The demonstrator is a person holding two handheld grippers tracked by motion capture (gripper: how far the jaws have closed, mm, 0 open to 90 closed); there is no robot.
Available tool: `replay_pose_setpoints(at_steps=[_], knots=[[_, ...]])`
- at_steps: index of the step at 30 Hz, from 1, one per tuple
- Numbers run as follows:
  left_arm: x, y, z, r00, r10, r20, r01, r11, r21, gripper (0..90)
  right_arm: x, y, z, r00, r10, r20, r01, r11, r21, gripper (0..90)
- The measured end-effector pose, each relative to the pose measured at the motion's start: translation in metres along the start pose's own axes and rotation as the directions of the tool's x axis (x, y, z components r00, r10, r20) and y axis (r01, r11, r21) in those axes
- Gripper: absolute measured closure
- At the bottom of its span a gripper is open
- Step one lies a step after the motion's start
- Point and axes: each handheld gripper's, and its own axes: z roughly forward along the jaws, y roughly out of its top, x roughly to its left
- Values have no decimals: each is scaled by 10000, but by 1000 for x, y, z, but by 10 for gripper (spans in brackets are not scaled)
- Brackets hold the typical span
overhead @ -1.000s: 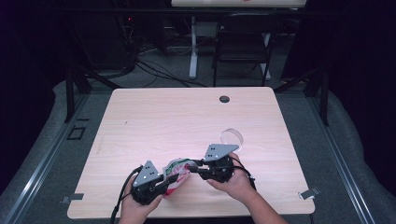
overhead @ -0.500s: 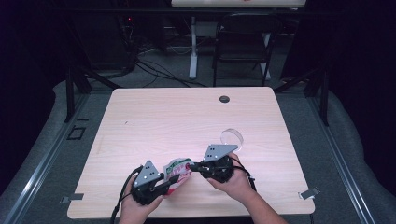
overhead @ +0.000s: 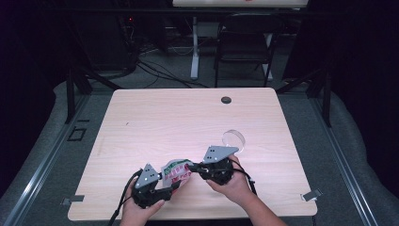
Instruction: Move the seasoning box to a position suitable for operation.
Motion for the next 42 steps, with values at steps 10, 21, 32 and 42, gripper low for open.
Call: replay_pose_setpoints(at_steps=[10,21,32,42], knots=[[3,-11,18,9987,-153,-493,167,9995,273,273,-1,-3,-2,10000,86,-34,-86,10000,-33,899],[9,-20,32,9973,-285,-674,340,9961,819,239,-2,-6,-3,9999,139,-23,-139,9999,-50,898],[13,-25,41,9970,-564,-535,622,9915,1142,225,-2,-9,-5,9999,157,-4,-157,9999,-57,896],[12,-30,50,9969,-280,-729,392,9867,1575,228,-1,-10,-5,9999,156,-6,-156,9998,-78,895]])
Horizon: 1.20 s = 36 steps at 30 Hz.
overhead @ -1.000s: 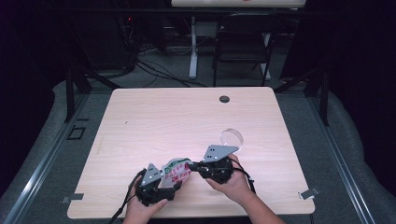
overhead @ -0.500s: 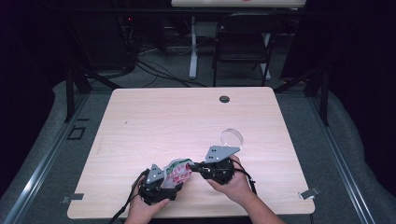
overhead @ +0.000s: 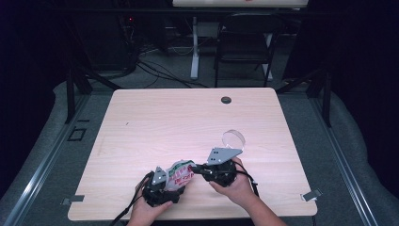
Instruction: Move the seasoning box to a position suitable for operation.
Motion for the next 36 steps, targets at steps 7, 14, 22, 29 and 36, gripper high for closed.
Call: replay_pose_setpoints(at_steps=[7,14,22,29,36], knots=[[0,-2,3,10000,37,-35,-37,10000,67,240,0,0,0,10000,-23,42,23,10000,29,895],[0,-3,4,9996,256,-71,-256,9996,96,252,0,-1,-1,10000,-47,30,47,10000,51,894],[-1,-4,4,9986,454,-274,-453,9989,74,277,0,-1,0,10000,-10,47,10,10000,13,893],[-1,-5,4,9985,429,-341,-430,9991,-38,328,0,-1,0,10000,-58,56,58,10000,41,893],[1,-5,3,9984,482,-302,-483,9988,-27,375,1,-1,0,10000,-52,49,52,10000,18,892]])
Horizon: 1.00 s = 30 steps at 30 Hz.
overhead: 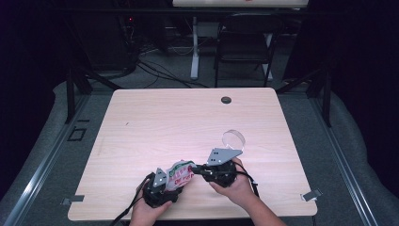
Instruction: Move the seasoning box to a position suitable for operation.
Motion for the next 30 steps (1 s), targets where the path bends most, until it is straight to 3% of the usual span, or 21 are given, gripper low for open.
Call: replay_pose_setpoints(at_steps=[17,30], knots=[[2,-1,-2,9993,-372,77,374,9990,-259,486,0,0,0,10000,-11,-55,10,10000,-34,892],[2,3,-5,9996,-282,-20,281,9992,-300,538,-1,0,-2,10000,-10,-24,10,9999,-110,891]])
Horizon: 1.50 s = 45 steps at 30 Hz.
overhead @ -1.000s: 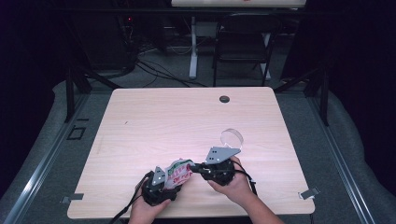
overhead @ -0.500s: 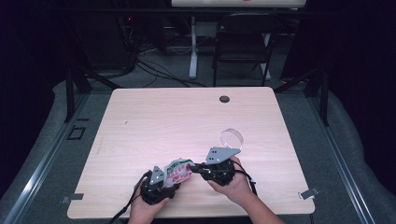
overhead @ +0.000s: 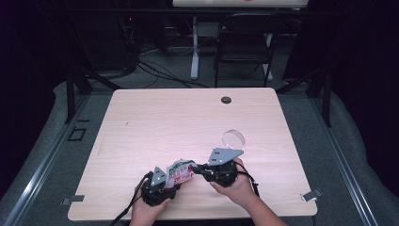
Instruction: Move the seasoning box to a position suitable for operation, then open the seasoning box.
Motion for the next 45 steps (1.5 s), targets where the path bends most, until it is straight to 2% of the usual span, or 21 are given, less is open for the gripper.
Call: replay_pose_setpoints(at_steps=[15,23,29,36,41,45], knots=[[-1,6,-8,9994,246,-224,-246,9997,5,552,2,1,-5,10000,-50,27,50,9997,-252,885],[-2,10,-12,9968,510,-610,-515,9986,-73,556,3,2,-7,10000,-70,36,71,9992,-383,878],[-2,12,-12,9965,590,-592,-594,9982,-40,558,3,3,-9,9997,-184,180,190,9993,-336,854],[-2,19,-17,9934,693,-910,-707,9974,-122,561,1,7,-18,9992,-226,320,243,9983,-538,712],[-2,26,-20,9911,781,-1074,-800,9967,-128,562,-5,9,-28,9992,20,396,13,9964,-848,680],[1,33,-22,9888,951,-1148,-961,9954,-35,563,-11,10,-33,9983,249,529,-191,9940,-1073,617]])
